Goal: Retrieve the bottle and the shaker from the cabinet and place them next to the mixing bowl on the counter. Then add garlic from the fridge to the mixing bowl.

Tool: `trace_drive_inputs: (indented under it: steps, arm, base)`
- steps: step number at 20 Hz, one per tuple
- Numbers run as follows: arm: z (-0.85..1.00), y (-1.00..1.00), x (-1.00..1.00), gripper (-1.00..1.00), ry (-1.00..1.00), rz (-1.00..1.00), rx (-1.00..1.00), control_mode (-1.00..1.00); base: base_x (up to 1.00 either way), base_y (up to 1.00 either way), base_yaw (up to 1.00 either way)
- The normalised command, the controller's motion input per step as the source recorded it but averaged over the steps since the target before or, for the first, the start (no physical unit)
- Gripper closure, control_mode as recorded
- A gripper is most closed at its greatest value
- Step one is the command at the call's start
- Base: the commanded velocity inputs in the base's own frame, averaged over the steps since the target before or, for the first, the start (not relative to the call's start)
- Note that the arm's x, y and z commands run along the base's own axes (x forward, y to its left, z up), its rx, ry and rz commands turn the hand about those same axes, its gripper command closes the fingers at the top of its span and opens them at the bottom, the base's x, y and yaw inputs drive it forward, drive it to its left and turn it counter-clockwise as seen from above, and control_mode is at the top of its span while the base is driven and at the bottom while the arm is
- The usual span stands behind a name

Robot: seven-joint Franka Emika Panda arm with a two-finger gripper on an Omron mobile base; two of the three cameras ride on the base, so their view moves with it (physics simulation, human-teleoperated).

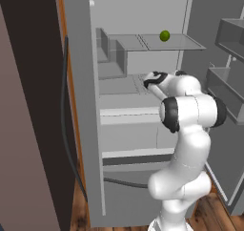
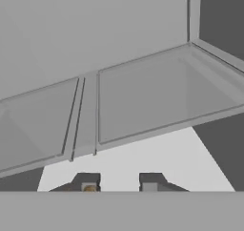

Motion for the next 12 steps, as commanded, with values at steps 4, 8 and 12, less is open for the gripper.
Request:
trace_drive_inputs:
  steps: [4,8,12]
  arm:
    - [0.46,0.06,-0.62,1.00,0.04,0.00,0.00,-1.00]
    - [0.40,0.10,-0.68,1.00,0.04,0.00,0.03,-1.00]
    - [0.38,0.18,-0.77,1.00,0.01,0.00,0.06,-1.00]
  base:
    - [0.00,0.00,0.00]
    - [0.00,0.00,0.00]
    - [0.00,0.00,0.00]
